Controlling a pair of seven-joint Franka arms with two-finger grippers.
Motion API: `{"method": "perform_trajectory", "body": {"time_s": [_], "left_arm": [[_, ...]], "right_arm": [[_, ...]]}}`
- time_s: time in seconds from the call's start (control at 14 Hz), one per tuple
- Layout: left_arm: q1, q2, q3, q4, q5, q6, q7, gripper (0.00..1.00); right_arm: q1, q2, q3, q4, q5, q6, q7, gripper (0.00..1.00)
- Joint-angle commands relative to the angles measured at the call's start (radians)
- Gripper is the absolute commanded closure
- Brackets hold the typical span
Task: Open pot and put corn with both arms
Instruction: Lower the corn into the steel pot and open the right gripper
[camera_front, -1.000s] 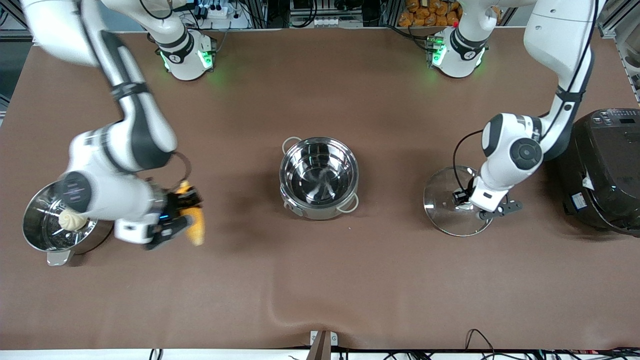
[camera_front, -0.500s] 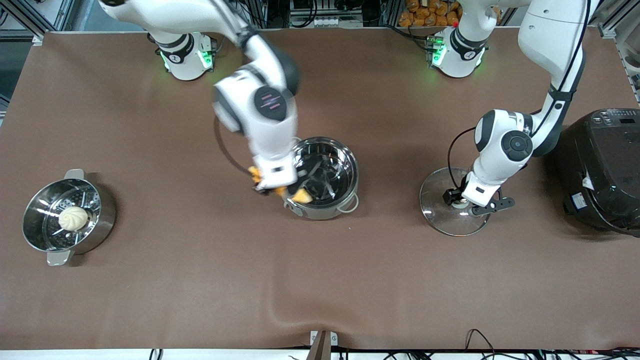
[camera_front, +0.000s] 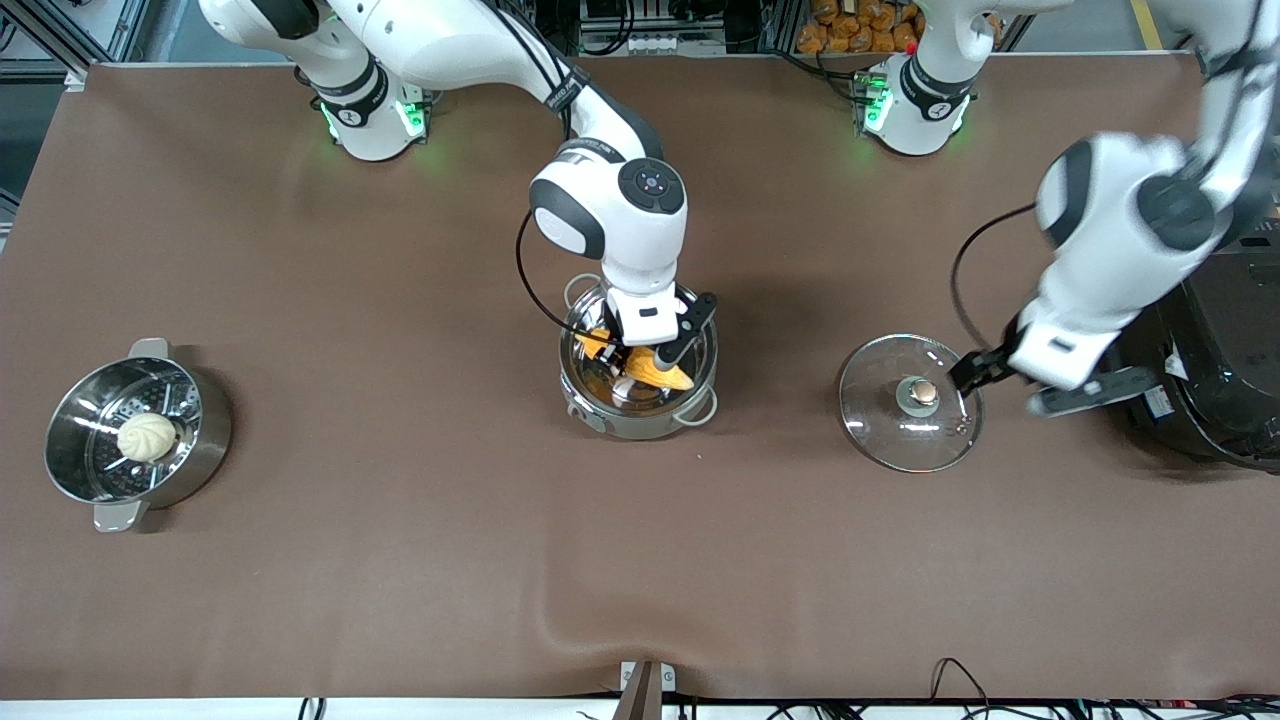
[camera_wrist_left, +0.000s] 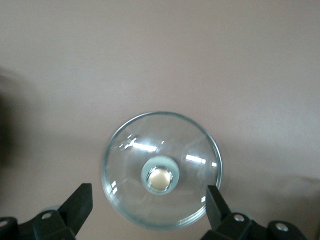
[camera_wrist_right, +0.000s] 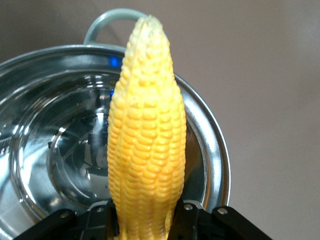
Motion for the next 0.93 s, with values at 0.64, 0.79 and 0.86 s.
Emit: {"method": "perform_trajectory", "body": {"time_s": [0.64,0.79,0.86], "left_arm": [[0.007,-0.021,-0.050,0.365,-0.069,-0.460,0.124,0.00],[0.007,-0.038,-0.046,0.365,-0.073,-0.467,0.118,0.00],[0.007,-0.041,-0.044,0.365,-0.073,-0.472,0.118,0.00]], "right_arm": [[0.050,-0.001,0.004,0.026,0.002,-0.152,0.441,0.00],[0.043,-0.029,0.001,0.026,0.002,-0.187,0.450,0.00],[0.026,-0.046,0.002,0.026,0.002,-0.196,0.464,0.00]]}}
